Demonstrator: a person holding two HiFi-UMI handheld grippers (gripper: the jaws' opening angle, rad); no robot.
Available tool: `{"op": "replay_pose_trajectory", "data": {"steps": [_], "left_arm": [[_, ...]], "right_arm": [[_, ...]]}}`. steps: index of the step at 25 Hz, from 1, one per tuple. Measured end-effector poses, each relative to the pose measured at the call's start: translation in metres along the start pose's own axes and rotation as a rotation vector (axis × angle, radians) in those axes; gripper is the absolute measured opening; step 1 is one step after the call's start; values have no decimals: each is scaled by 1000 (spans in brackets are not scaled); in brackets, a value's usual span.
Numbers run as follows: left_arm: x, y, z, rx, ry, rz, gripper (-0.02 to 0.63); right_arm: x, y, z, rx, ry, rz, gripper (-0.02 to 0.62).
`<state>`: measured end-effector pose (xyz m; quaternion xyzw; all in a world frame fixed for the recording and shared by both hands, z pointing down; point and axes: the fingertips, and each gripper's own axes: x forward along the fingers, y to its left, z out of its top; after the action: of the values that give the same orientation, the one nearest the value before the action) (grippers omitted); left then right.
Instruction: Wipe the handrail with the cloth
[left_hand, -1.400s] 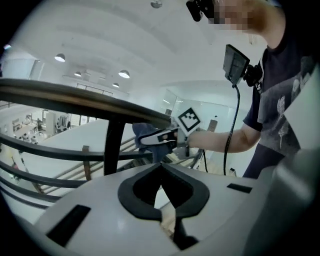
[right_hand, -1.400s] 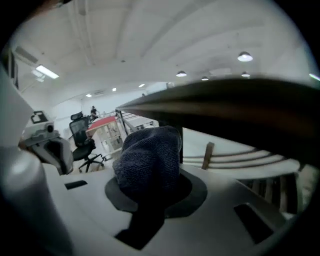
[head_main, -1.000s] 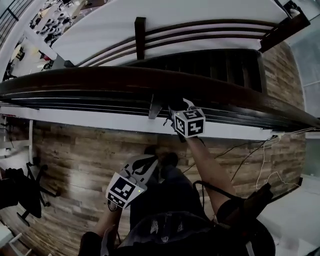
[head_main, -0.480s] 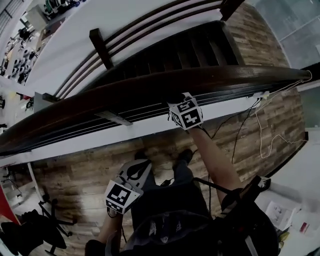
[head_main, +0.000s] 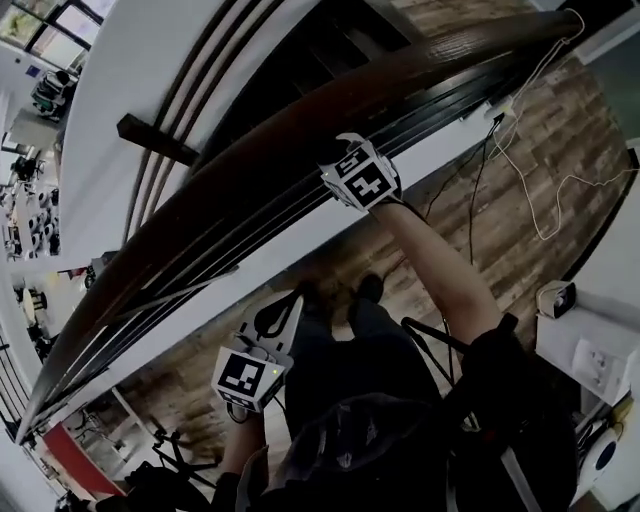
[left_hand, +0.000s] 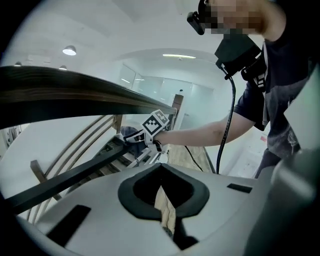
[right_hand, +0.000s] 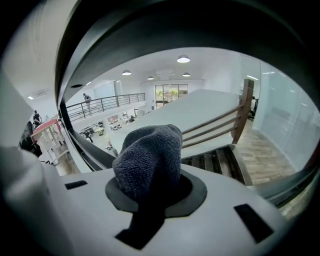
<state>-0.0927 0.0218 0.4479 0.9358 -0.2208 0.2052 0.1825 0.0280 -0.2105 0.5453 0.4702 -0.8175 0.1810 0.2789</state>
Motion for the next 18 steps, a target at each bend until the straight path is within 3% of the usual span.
{"op": "replay_pose_trajectory", "data": {"steps": [3,10,18], "left_arm": [[48,-15,24,1,-1,-74,6],[154,-25,59,106,13,-260,6],[246,-62,110,101,39,-335,6]], "right_arm": [[-18,-79,-19,34,27,-81,67],[-67,-249,-54,113,49,-267,67],[-104,-378,-82,136,57,-332,67]]}}
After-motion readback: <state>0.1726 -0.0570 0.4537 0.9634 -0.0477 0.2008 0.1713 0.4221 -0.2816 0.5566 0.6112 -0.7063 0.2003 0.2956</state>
